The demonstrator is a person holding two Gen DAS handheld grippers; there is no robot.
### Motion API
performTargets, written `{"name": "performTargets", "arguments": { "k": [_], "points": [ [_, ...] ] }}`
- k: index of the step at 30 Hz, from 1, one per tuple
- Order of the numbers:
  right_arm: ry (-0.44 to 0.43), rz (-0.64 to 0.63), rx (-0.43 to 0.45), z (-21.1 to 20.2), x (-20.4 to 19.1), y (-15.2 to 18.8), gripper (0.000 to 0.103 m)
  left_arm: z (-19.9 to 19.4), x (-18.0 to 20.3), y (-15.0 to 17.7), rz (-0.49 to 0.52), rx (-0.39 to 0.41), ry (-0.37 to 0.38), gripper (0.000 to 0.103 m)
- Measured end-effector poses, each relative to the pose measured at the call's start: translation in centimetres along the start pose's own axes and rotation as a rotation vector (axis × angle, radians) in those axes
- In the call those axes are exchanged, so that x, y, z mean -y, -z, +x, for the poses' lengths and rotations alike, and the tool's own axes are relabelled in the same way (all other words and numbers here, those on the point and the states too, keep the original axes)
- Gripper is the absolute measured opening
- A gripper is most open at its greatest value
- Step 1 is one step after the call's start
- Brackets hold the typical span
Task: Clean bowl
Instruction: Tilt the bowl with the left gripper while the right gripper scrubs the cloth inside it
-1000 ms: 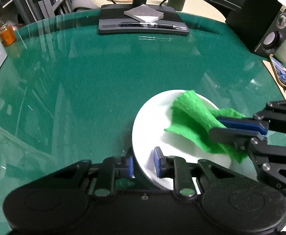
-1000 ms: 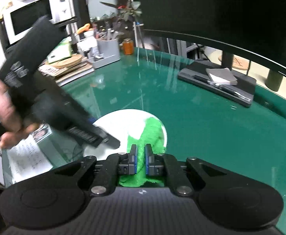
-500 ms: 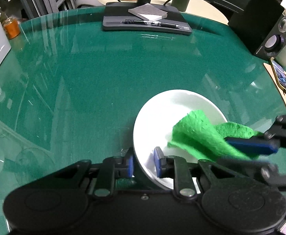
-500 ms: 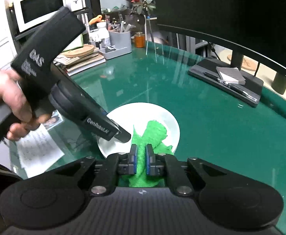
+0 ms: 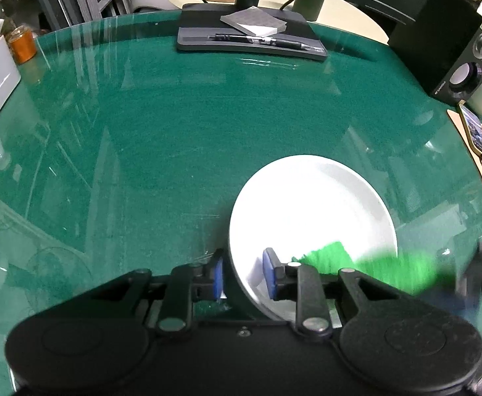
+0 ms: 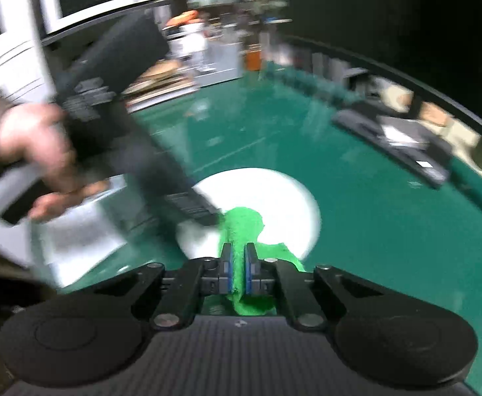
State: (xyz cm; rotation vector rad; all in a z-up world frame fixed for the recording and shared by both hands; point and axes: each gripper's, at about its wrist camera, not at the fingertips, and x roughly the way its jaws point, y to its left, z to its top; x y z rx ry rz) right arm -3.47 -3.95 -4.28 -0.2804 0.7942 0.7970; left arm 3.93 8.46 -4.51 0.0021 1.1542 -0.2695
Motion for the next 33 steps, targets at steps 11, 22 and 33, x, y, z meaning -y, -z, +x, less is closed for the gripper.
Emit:
{"name": "performTargets", "arguments": {
  "k": [11,22,33],
  "points": [
    [0.107,0.049,0.02,0.7,3.4,-0.2,0.006,-0.7,1.0,1.5,0.023,-0.045,0.022,0.028],
    [0.121,-0.026,-0.001,0.9,2.4,-0.1,0.013,0.2,0.4,-0.8,0.084,-0.022,-0.013,0.021],
    [0.181,-0.054,-0.048,1.8,0.8,0.2,0.012,-2.8,4.7,0.6,0.368,0.15,-0.107,0.012]
  ]
}}
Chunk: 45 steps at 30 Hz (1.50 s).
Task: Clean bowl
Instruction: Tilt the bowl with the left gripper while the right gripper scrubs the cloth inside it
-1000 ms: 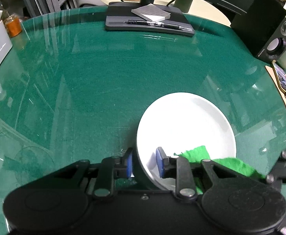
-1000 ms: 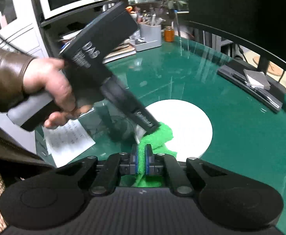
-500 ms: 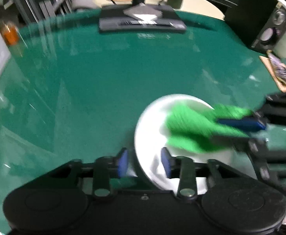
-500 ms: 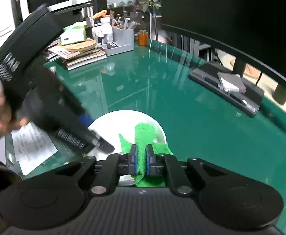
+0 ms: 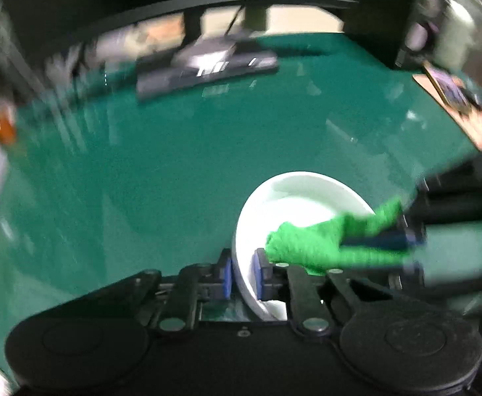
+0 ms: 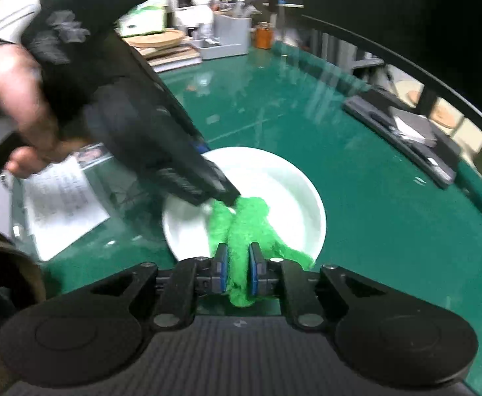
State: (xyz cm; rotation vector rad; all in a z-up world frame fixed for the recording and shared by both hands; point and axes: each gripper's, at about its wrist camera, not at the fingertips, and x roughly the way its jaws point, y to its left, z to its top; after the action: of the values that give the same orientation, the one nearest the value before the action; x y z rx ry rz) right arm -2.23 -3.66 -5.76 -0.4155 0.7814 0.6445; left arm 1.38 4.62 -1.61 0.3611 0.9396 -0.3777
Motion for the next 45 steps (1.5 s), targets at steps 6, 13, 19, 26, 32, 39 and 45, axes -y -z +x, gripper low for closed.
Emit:
{"name": "performTargets", "arguments": {
  "k": [6,13,19,26,32,39,45],
  "points": [
    [0.088,-0.138,0.102,-0.1,-0.3,0.4,0.009,-1.4,4.6,0.7,0.262,0.12,-0.162,0.012],
    [0.122,-0.256,0.08,1.6,-1.5,2.0,0.01,-0.8,4.8,-0.5,0.235,0.081,-0.173,0.012],
    [0.023,-0.193,0.058,1.6,-1.6,2.1,0.012,-0.5,4.0,-1.1,0.186,0.048,-0.146,0.013],
    [-0.109,-0.08,0.069,0.9,-0.8,1.0,0.022,-0.2,3.8,-0.5,0.175,0.034,-0.145,0.015],
    [-0.039,-0.082,0.118,-1.1,0.2,1.3,0.048,-0.1,2.9,0.2,0.125,0.019,-0.132,0.016],
    [-0.055,-0.167,0.029,0.6,-1.6,1.0,0.006,-0.8,3.9,-0.2,0.196,0.05,-0.145,0.013],
    [0.066,-0.103,0.09,1.0,0.0,0.2,0.006,-1.0,4.9,0.1,0.268,0.062,-0.174,0.014]
  ]
}}
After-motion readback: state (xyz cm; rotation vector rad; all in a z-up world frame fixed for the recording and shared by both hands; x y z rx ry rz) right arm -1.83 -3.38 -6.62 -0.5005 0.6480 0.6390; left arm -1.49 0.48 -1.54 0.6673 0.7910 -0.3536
